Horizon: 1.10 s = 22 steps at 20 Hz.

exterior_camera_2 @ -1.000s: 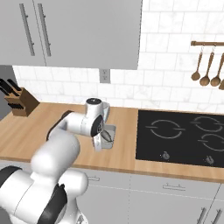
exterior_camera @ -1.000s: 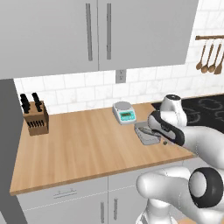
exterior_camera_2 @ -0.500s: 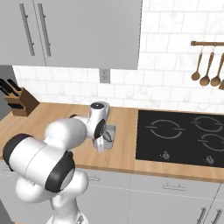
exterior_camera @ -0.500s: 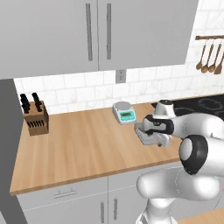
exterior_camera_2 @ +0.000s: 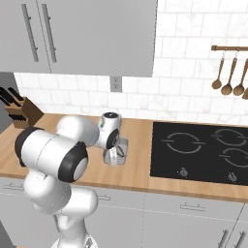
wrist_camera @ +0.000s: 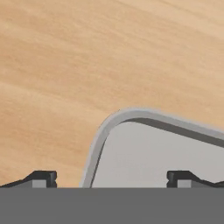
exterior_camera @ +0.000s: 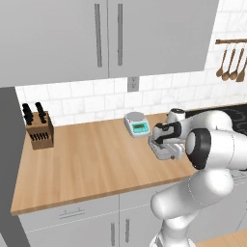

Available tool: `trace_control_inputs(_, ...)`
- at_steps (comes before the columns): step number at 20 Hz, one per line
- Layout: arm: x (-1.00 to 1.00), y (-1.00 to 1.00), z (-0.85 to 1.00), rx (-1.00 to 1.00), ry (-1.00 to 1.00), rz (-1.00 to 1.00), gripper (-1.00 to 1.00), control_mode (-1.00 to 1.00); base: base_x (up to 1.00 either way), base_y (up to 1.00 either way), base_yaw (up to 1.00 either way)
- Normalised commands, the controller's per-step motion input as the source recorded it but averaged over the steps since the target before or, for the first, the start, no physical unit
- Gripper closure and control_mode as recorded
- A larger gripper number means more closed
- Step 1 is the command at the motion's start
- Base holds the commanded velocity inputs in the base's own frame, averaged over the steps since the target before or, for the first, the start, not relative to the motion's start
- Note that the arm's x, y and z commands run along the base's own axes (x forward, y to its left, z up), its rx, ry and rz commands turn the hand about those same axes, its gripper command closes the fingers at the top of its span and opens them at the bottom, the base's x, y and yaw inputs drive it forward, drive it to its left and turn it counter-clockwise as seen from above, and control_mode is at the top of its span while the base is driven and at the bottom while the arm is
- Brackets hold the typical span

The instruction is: Take the meat container that has the fish and place it on the second highest rack of the freezer. Then take the vegetable container that has the bell pepper and tomato and place it on the highest rack of the freezer.

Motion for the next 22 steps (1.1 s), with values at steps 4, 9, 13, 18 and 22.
trace_control_inputs(4, -0.14, 0.00, -0.26, 0.00, -0.01, 0.00, -1.00, -1.00, 0.00, 0.00, 0.00)
trace_control_inputs(9, -0.27, 0.00, -0.04, 0.00, -0.04, 0.00, -1.00, -1.00, 0.00, 0.00, 0.00)
trace_control_inputs(13, 0.08, 0.15, -0.07, 0.00, 0.00, 0.00, 1.00, -1.00, 0.00, 0.00, 0.00)
trace_control_inputs(18, 0.15, 0.01, -0.01, 0.00, 0.00, 0.00, 1.00, -1.00, 0.00, 0.00, 0.00)
trace_control_inputs(22, -0.06, 0.00, 0.09, 0.00, 0.01, 0.00, 1.00, -1.00, 0.00, 0.00, 0.00)
